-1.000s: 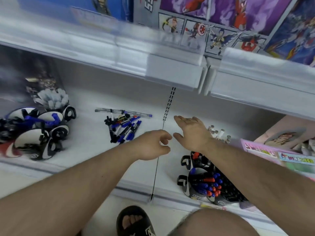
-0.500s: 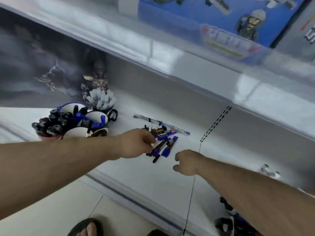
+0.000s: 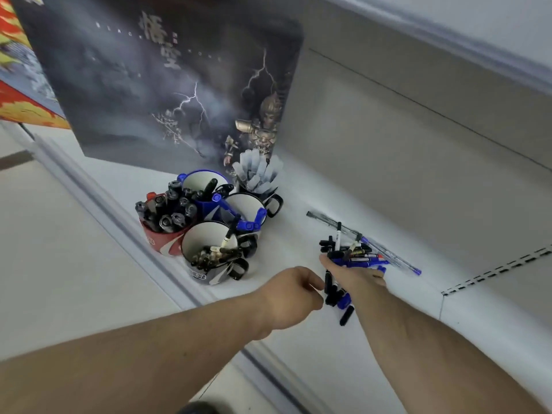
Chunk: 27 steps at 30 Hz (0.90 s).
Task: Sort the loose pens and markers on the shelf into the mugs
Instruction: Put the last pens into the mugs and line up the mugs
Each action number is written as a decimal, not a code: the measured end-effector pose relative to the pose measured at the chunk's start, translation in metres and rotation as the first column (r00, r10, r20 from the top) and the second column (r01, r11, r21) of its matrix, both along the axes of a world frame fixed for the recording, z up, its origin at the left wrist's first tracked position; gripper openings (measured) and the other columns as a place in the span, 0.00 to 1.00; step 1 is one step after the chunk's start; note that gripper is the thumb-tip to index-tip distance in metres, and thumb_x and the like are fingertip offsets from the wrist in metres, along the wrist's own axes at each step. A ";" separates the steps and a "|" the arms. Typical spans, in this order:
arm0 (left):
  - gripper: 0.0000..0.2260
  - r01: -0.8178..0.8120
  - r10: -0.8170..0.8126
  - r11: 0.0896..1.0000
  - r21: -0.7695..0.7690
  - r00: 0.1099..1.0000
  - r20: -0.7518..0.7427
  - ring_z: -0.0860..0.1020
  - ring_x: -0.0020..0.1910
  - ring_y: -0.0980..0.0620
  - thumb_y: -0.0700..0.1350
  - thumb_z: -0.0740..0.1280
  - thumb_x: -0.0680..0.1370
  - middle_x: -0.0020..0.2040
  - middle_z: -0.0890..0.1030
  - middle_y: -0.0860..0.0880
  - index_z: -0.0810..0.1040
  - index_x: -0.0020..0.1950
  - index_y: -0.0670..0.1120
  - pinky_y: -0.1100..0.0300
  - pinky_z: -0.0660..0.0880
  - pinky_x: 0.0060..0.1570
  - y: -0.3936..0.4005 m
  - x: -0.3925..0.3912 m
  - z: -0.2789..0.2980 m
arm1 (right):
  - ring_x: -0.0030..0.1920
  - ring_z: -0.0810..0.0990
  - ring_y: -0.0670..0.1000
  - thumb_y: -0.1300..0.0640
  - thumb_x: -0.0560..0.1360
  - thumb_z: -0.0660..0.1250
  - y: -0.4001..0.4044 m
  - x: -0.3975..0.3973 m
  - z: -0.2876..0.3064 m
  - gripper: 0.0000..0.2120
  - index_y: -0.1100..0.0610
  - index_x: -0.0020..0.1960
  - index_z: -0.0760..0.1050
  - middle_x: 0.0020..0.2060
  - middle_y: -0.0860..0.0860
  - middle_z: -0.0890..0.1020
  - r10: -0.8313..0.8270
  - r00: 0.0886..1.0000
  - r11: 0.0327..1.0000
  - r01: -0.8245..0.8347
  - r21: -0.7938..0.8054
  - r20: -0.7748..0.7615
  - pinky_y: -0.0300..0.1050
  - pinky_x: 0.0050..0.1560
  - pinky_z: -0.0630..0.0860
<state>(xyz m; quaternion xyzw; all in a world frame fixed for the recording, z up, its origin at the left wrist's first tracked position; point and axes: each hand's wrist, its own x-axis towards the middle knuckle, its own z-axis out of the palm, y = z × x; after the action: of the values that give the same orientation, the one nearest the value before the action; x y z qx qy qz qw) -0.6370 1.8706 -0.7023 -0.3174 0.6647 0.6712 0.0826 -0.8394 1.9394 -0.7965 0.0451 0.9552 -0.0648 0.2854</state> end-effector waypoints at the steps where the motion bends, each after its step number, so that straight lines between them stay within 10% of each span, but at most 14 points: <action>1: 0.10 0.003 -0.003 1.000 -0.011 1.000 -0.002 0.74 0.39 0.56 0.40 0.66 0.77 0.44 0.78 0.52 0.77 0.57 0.50 0.69 0.68 0.32 -0.001 -0.003 0.000 | 0.66 0.68 0.59 0.11 0.39 0.53 -0.004 0.004 0.002 0.79 0.63 0.76 0.55 0.66 0.57 0.66 0.041 0.999 0.998 -0.040 0.050 -0.023 0.51 0.65 0.69; 10: 0.09 -0.015 0.015 1.000 0.007 1.000 -0.003 0.77 0.41 0.55 0.40 0.66 0.77 0.49 0.79 0.50 0.76 0.56 0.49 0.69 0.70 0.34 0.004 -0.001 0.001 | 0.66 0.66 0.60 0.43 0.80 0.54 0.032 0.018 -0.016 0.35 0.68 0.74 0.50 0.69 0.61 0.61 0.294 0.942 0.952 -0.275 0.131 -0.160 0.55 0.60 0.70; 14: 0.09 0.025 -0.025 0.998 0.051 1.000 -0.017 0.77 0.41 0.56 0.40 0.66 0.77 0.49 0.79 0.50 0.77 0.56 0.50 0.66 0.71 0.39 0.022 0.001 0.004 | 0.66 0.70 0.61 0.60 0.79 0.56 0.066 0.045 -0.012 0.31 0.69 0.76 0.47 0.70 0.63 0.62 0.448 0.881 0.891 -0.427 0.155 -0.154 0.50 0.63 0.70; 21: 0.08 0.100 -0.101 0.994 0.032 0.995 0.023 0.78 0.40 0.55 0.41 0.67 0.76 0.49 0.80 0.49 0.78 0.54 0.50 0.64 0.72 0.40 0.049 0.007 0.012 | 0.63 0.74 0.56 0.61 0.75 0.64 0.117 0.068 0.000 0.26 0.62 0.70 0.60 0.64 0.58 0.72 0.446 0.894 0.894 -0.444 0.065 -0.029 0.44 0.57 0.72; 27: 0.09 0.116 -0.115 0.986 -0.119 0.993 0.017 0.78 0.42 0.54 0.40 0.66 0.77 0.52 0.80 0.48 0.78 0.56 0.49 0.65 0.71 0.36 0.035 0.003 0.041 | 0.41 0.74 0.52 0.63 0.72 0.65 0.134 0.073 0.026 0.15 0.63 0.58 0.68 0.46 0.57 0.74 0.078 0.976 0.949 -0.010 -0.316 0.204 0.40 0.35 0.72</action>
<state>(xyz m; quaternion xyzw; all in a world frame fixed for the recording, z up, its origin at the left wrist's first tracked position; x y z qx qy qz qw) -0.6336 1.9056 -0.6614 -0.2860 0.7207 0.6226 0.1057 -0.7668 2.0736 -0.7701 -0.0156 0.8973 -0.2039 0.3913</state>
